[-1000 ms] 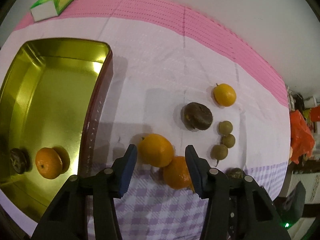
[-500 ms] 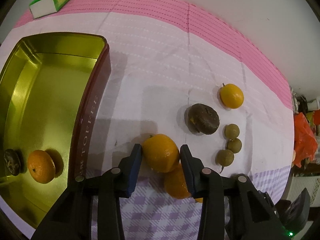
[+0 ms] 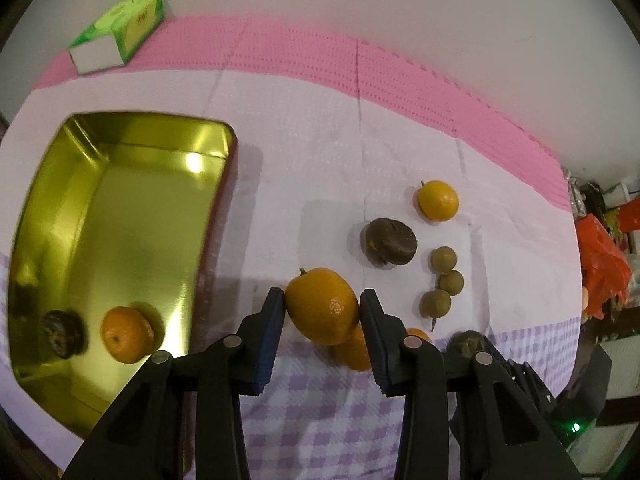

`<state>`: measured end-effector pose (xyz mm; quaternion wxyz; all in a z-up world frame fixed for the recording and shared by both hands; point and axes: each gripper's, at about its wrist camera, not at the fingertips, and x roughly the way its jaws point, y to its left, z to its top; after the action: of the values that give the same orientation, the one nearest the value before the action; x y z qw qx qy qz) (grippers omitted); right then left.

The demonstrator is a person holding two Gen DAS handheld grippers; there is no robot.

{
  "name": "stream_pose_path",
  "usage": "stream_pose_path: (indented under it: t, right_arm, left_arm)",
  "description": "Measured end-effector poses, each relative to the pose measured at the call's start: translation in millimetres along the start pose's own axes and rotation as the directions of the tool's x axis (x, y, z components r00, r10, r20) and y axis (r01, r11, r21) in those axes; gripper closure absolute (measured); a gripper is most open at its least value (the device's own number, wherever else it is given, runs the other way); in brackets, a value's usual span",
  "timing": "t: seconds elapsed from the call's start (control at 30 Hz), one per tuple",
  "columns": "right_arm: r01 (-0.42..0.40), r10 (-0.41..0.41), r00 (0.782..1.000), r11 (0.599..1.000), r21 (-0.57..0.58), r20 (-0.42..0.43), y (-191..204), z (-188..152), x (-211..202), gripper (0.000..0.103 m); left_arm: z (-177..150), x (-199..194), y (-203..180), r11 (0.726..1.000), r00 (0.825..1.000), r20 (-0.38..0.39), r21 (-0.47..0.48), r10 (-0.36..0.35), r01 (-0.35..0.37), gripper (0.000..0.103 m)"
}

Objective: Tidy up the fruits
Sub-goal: 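Grasp a large orange with the left gripper, then carry the orange into the gold tray and open the left gripper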

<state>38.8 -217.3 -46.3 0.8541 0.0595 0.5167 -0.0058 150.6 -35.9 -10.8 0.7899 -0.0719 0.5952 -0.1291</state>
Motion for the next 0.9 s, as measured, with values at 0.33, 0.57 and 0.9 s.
stream_pose_path:
  t: [0.33,0.57,0.9]
  right_arm:
    - [0.027,-0.027,1.000,0.999,-0.028,0.009,5.6,0.5,3.1,0.061]
    - [0.040,-0.039,0.999,0.999,-0.036,0.013,6.6,0.2,3.4,0.061]
    - [0.062,-0.061,0.998,0.997,-0.044,0.022,8.8,-1.8,4.5,0.061]
  left_arm:
    - [5.8,-41.9,52.4,0.994,0.989,0.099,0.019,0.110,-0.112,0.063]
    - [2.2,-41.9,106.3,0.979,0.975,0.095,-0.007,0.203,-0.203,0.063]
    - [-0.7,-22.2,137.8,0.969,0.966,0.080,0.021,0.244,-0.247,0.063]
